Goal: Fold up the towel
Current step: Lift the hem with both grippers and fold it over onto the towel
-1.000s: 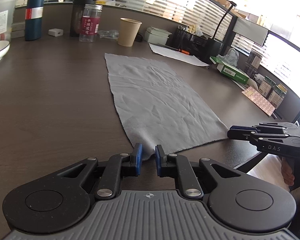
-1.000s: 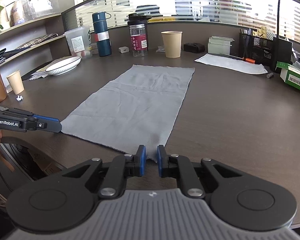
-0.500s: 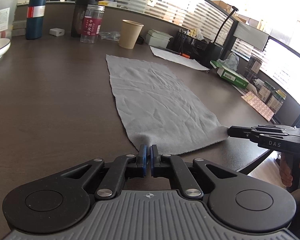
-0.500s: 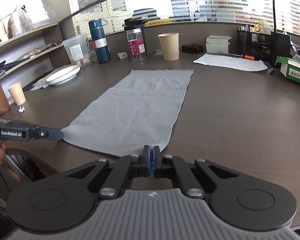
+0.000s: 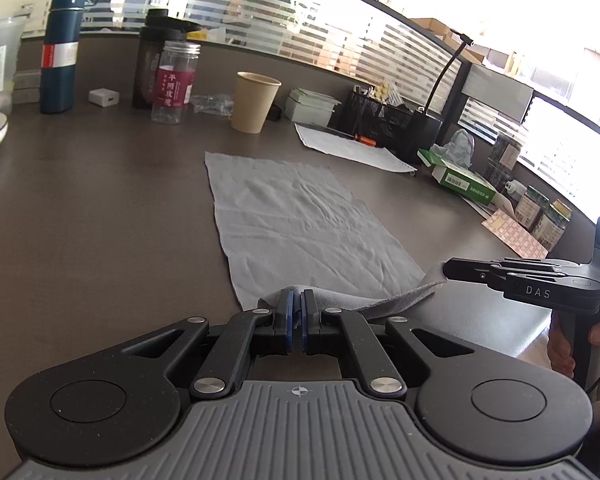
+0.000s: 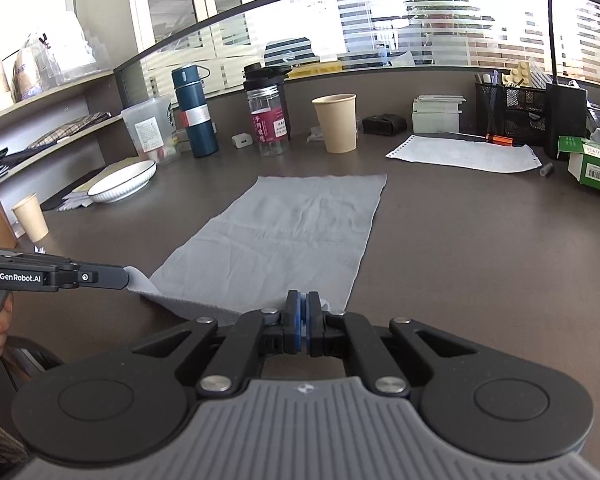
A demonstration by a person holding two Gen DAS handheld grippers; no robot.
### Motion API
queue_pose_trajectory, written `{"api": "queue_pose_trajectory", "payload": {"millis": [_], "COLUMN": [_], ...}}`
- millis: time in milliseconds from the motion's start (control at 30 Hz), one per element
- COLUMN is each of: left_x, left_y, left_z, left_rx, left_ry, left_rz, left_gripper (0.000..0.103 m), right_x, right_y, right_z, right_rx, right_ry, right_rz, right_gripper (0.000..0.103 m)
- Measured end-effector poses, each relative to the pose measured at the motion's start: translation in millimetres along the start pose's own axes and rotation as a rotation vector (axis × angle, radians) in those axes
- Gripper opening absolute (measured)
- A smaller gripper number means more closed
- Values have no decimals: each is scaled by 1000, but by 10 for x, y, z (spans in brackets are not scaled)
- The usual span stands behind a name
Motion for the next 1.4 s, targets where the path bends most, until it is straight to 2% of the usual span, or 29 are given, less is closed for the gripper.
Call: {"api": "queue_pose_trajectory", "payload": {"millis": [467,833,1067,1400], "left_x": [-480,-980,-1185,-1368], "left_y": [144,332,541,638], "left_z": [219,460,616,848], "left_rx": [6,-5,-24,-14], "left_ry": [-27,-32,-21,2], "left_rz": [-11,-3,-24,-30], "left_gripper": [6,6,6,6], "right_x": [-365,-758,-881,-1029], "right_y": [-209,-367,-448,-552], "right_z": [212,455,610,797], "right_rx": [5,14,26,41], "right_ry": [-36,-54,-44,-31], "right_rz": [26,4,13,28], "right_gripper": [3,3,3,3]}}
Point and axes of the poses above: each gripper's, at about its wrist camera, not at the fingertips, and z roughly the way its jaws point, y to its left, x to its underside, the point moved 7 cm from there along z, roughly the way its jaws point, and after that the axes turned 13 degrees about y, right-handed, at the moved point
